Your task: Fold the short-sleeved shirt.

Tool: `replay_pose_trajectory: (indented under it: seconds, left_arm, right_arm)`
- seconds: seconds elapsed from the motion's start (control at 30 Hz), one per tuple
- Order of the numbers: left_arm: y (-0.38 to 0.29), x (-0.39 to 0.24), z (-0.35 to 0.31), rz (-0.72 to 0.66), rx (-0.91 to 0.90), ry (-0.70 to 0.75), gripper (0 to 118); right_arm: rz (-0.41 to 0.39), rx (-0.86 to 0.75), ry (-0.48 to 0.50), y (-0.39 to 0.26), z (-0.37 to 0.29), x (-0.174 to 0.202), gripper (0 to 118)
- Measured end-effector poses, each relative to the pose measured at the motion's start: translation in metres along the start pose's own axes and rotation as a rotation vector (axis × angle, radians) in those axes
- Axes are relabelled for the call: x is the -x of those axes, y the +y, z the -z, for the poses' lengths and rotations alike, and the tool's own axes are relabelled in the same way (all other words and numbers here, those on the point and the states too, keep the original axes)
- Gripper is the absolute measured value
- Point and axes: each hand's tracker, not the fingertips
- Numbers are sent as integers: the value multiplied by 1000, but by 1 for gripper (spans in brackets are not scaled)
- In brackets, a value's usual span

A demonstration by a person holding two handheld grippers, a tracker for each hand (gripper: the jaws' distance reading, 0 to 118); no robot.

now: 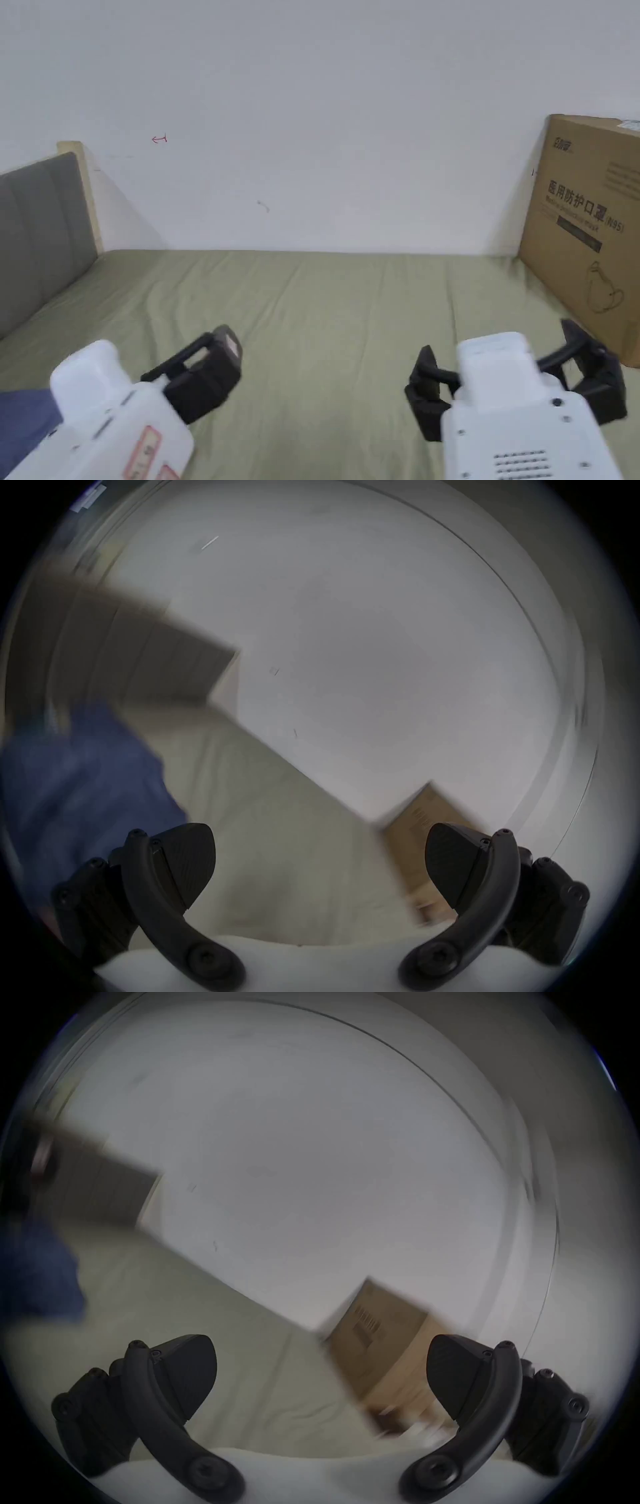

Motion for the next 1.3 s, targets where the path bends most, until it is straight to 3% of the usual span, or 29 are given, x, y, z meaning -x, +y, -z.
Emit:
replay_pose_trajectory:
  seconds: [0.1, 0.13, 0.17, 0.2, 0.27, 0.33, 0.43, 0.5, 0.57, 0.63, 0.7, 0.73, 0.9, 1.03, 1.1, 1.13, 1.17, 1.2, 1.23, 1.3]
  left_arm:
    - [-19, 44, 6, -390, 45, -54, 118]
    - [-28, 55, 7, -478, 45, -37, 118]
    - [-39, 67, 8, -579, 39, -18, 118]
    - [-47, 74, 8, -664, 31, 53, 118]
    - [-52, 82, 10, -655, 48, 86, 118]
    - [-45, 73, 11, -530, 77, 102, 118]
    - [-17, 40, 15, -238, 77, 92, 118]
    - [-1, 8, 14, -3, 68, 73, 118]
    - [4, -22, 7, 270, -6, 88, 118]
    - [-4, -47, 1, 567, -72, 113, 118]
    - [-22, -62, 0, 844, -86, 180, 118]
    - [-28, -64, 0, 894, -90, 185, 118]
    - [-21, -53, -1, 698, -3, 124, 118]
    - [-16, -59, -2, 747, 11, 140, 118]
    - [-15, -59, -3, 748, -12, 147, 107]
    - [-13, -59, -6, 738, -11, 140, 90]
    - [-11, -58, -8, 709, -18, 107, 56]
    - [-10, -57, -9, 689, -27, 94, 31]
    - [-10, -58, -10, 692, -25, 105, 15]
    - [-12, -58, -8, 713, -34, 126, 0]
  right_arm:
    - [-447, -94, 33, -4, -9, 40, 118]
    - [-555, -81, 59, -8, -9, 51, 118]
    - [-626, -57, 114, -14, -10, 63, 118]
    - [-645, -37, 172, -20, -10, 72, 118]
    - [-603, 22, 271, -28, -9, 81, 118]
    - [-468, 98, 326, -27, -4, 80, 118]
    - [-76, 202, 367, -11, 9, 47, 118]
    - [266, 223, 356, -2, 18, 11, 118]
    - [538, 217, 365, -7, 24, -19, 118]
    - [678, 221, 313, -18, 15, -37, 118]
    - [715, 206, 221, -39, 6, -42, 118]
    - [709, 196, 200, -46, 1, -42, 118]
    - [614, 156, 165, -36, -12, -35, 118]
    - [572, 118, 142, -21, -8, -35, 118]
    - [500, 88, 122, -16, -11, -32, 116]
    - [478, 77, 124, -15, -13, -31, 110]
    - [470, 76, 133, -20, -9, -29, 83]
    - [477, 77, 139, -20, -10, -28, 45]
    - [484, 77, 150, -20, -11, -27, 12]
    - [486, 90, 127, -23, -8, -22, 8]
